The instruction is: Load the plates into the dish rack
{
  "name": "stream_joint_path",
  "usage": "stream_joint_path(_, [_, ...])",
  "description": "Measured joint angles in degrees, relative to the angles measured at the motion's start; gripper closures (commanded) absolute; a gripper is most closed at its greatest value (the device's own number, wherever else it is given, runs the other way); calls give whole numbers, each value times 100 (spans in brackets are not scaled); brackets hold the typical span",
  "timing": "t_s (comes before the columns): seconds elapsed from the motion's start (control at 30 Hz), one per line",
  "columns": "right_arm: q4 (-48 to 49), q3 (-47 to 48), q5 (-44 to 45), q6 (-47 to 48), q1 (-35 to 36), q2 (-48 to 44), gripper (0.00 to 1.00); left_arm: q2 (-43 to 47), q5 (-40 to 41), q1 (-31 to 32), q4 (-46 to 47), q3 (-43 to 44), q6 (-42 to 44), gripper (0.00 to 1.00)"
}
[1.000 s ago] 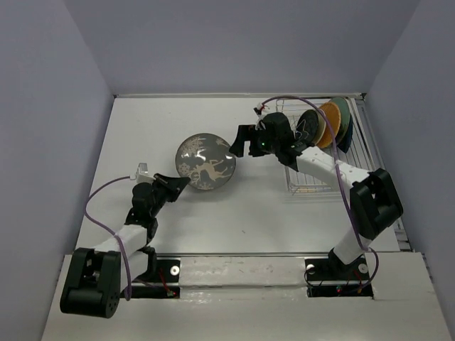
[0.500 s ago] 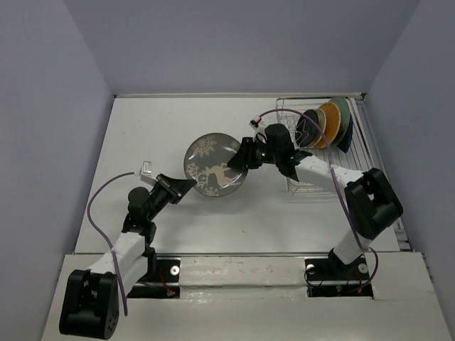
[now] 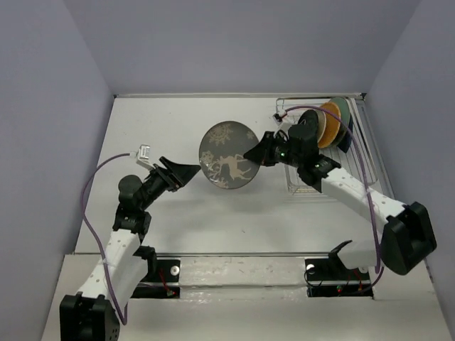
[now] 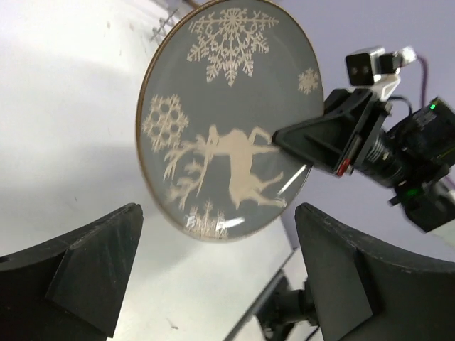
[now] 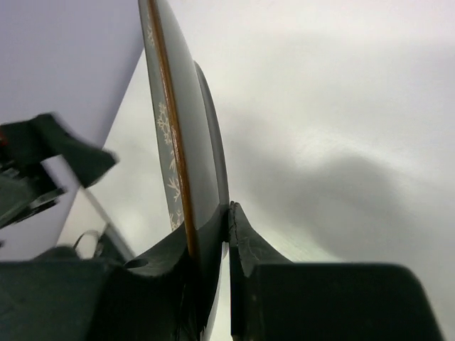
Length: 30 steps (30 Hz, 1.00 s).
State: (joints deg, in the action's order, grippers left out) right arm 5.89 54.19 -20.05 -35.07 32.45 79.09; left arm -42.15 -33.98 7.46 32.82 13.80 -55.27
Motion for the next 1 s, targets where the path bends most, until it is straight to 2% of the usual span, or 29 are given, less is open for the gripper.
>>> stream_joint_path(0.1, [-785,407,870,422,-280,-579,93,435,-55,4,-820,885,750,1])
stream_joint_path(0.23, [-1460,1150,2321,1110,-767,-785,93,695,85,111,-1845,1821,1963,1])
stream_joint_path(0.33, [-1751,1604,3565,1781,-1091,-675,93,839,435,470,-2393,2022,2758,1])
stream_joint_path(0.43, [-1996,1952,4249,2282,-1412,-374,93,863,619,658,-2924,2022,3158,1])
stream_joint_path(0.67, [-2262,2726,4975,3156,-1672,734,93,907,911,826,-3556,2020,3543,1])
stream_joint_path(1.0, [-2404,2859,4874,3416,-1639,1440,93,1045,1001,1152,-3703,2017,3635,1])
